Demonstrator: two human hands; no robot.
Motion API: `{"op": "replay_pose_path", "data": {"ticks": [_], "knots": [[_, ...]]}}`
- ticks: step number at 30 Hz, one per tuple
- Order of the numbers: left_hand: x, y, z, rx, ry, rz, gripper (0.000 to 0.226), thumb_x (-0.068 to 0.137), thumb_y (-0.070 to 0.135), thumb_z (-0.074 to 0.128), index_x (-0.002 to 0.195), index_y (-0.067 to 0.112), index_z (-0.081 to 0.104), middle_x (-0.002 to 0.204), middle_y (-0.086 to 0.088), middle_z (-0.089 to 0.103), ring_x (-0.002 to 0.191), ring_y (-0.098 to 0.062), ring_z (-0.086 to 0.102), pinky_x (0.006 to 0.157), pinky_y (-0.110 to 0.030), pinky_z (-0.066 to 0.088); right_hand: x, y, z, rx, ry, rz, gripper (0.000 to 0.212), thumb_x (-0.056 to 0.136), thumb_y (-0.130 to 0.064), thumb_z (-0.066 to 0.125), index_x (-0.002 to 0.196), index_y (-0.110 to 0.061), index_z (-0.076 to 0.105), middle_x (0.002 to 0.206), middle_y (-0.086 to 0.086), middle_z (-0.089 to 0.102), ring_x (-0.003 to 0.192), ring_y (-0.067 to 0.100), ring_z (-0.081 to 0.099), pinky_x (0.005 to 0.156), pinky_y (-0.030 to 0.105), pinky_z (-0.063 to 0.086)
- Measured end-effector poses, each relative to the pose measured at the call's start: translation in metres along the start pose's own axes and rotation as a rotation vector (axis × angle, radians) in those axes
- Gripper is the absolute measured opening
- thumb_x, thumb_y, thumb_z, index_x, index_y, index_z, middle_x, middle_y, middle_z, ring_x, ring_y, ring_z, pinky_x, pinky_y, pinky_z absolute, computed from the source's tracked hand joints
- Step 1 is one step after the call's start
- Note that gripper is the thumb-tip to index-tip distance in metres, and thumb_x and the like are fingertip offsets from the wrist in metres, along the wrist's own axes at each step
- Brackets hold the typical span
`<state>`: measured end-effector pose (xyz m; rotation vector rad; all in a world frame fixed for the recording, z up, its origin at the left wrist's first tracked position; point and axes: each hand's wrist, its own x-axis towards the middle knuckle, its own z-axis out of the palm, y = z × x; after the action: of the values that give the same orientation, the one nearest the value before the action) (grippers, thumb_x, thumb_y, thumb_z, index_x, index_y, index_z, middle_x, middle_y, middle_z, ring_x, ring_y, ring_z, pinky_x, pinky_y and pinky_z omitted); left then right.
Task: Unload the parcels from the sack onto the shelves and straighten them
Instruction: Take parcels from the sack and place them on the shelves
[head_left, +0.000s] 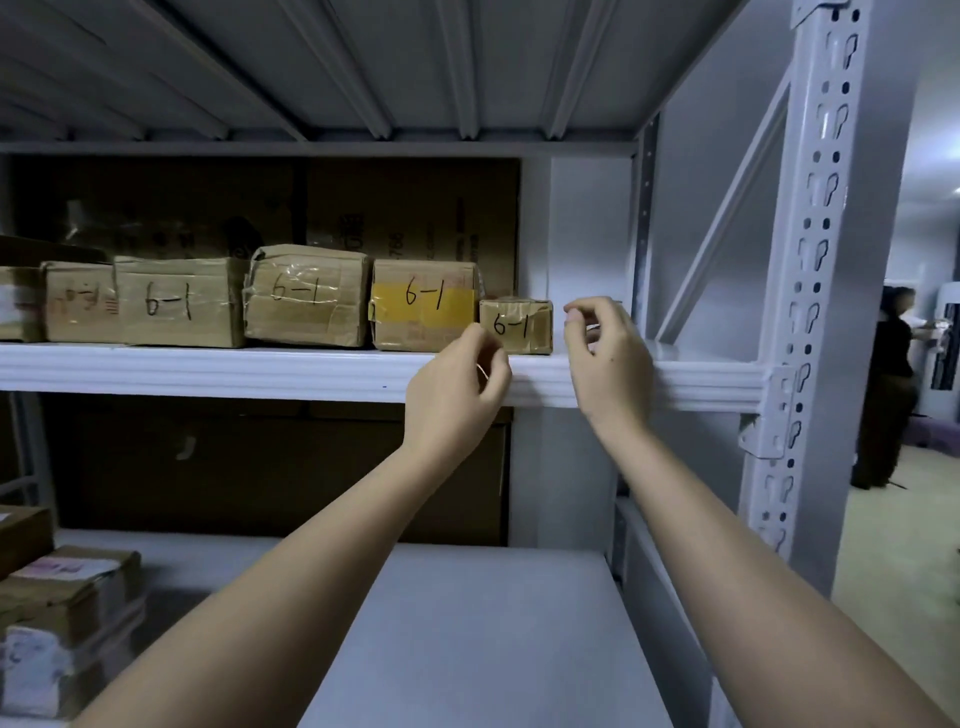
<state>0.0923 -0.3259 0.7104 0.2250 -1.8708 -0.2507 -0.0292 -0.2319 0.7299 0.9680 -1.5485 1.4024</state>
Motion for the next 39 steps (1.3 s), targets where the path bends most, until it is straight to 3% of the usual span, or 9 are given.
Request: {"op": "replay_pose_path", "data": {"ticks": [7,10,14,18,25,32,35,37,39], "knots": [[-0.068,-0.001,0.046,-0.127,-0.059,0.087,0.021,0.088,0.03,0.051,0.108,0.022,0.05,0.084,0.015,0.059,0.063,-0.006,0.057,0.052,-0.027,0.046,-0.092,0.036,-0.025,-0.027,0.022,-0.13,0.023,0.092,-0.014,0.044,0.088,-0.006,0.065,0.084,0.004,0.064,0.075,0.024,0.06,0.067,0.033,0.045],[-0.11,0.001,0.069,-0.169,-0.151,0.014,0.023,0.089,0.029,0.054,0.11,0.022,0.048,0.082,0.016,0.053,0.06,-0.005,0.056,0.052,-0.021,0.043,-0.14,0.058,-0.045,-0.091,-0.086,-0.031,0.025,0.093,-0.014,0.044,0.088,-0.004,0.066,0.085,0.005,0.064,0.075,0.022,0.059,0.065,0.029,0.041],[-0.175,0.009,0.105,-0.173,-0.316,-0.071,0.022,0.089,0.028,0.056,0.108,0.022,0.045,0.084,0.011,0.056,0.061,-0.008,0.055,0.053,-0.028,0.043,-0.206,0.093,-0.087,-0.261,-0.242,0.133,0.013,0.09,-0.007,0.054,0.083,-0.006,0.064,0.078,0.003,0.065,0.068,0.019,0.056,0.06,0.022,0.029],[-0.236,0.032,0.138,-0.132,-0.511,-0.083,0.013,0.088,0.027,0.054,0.098,0.023,0.048,0.084,0.012,0.057,0.064,-0.013,0.056,0.057,-0.03,0.044,-0.267,0.13,-0.133,-0.391,-0.389,0.28,0.009,0.088,-0.01,0.057,0.08,-0.011,0.062,0.072,0.001,0.064,0.061,0.022,0.057,0.054,0.027,0.034],[-0.343,0.087,0.206,-0.095,-0.905,-0.153,0.014,0.093,0.037,0.049,0.094,0.024,0.054,0.086,0.006,0.065,0.077,-0.018,0.061,0.064,-0.031,0.047,-0.359,0.22,-0.225,-0.559,-0.678,0.577,0.012,0.091,-0.024,0.057,0.086,-0.016,0.064,0.078,0.008,0.068,0.071,0.032,0.061,0.056,0.03,0.033],[-0.454,0.145,0.309,0.017,-1.523,-0.479,0.027,0.094,0.04,0.047,0.109,0.018,0.054,0.114,-0.008,0.062,0.1,-0.027,0.058,0.074,-0.03,0.044,-0.428,0.346,-0.333,-0.656,-1.243,0.701,0.022,0.095,-0.03,0.047,0.091,-0.013,0.06,0.087,0.01,0.066,0.083,0.03,0.063,0.06,0.031,0.037],[-0.508,0.171,0.334,-0.013,-1.78,-0.645,0.042,0.094,0.043,0.048,0.127,0.017,0.051,0.13,-0.011,0.055,0.114,-0.027,0.054,0.089,-0.03,0.044,-0.458,0.392,-0.379,-0.64,-1.529,0.792,0.03,0.099,-0.028,0.04,0.072,-0.015,0.047,0.068,0.001,0.052,0.074,0.026,0.057,0.053,0.028,0.031],[-0.539,0.191,0.346,-0.021,-1.888,-0.695,0.047,0.094,0.037,0.049,0.136,0.015,0.045,0.136,-0.013,0.051,0.119,-0.027,0.052,0.089,-0.026,0.041,-0.479,0.416,-0.408,-0.639,-1.659,0.866,0.032,0.1,-0.029,0.039,0.07,-0.018,0.041,0.065,-0.002,0.044,0.069,0.021,0.05,0.049,0.028,0.028],[-0.562,0.206,0.357,0.005,-1.943,-0.732,0.049,0.093,0.033,0.049,0.136,0.011,0.043,0.137,-0.016,0.049,0.12,-0.029,0.051,0.088,-0.027,0.041,-0.501,0.435,-0.431,-0.625,-1.772,0.932,0.023,0.099,-0.032,0.042,0.085,-0.018,0.051,0.081,0.001,0.054,0.078,0.021,0.052,0.059,0.025,0.036]]}}
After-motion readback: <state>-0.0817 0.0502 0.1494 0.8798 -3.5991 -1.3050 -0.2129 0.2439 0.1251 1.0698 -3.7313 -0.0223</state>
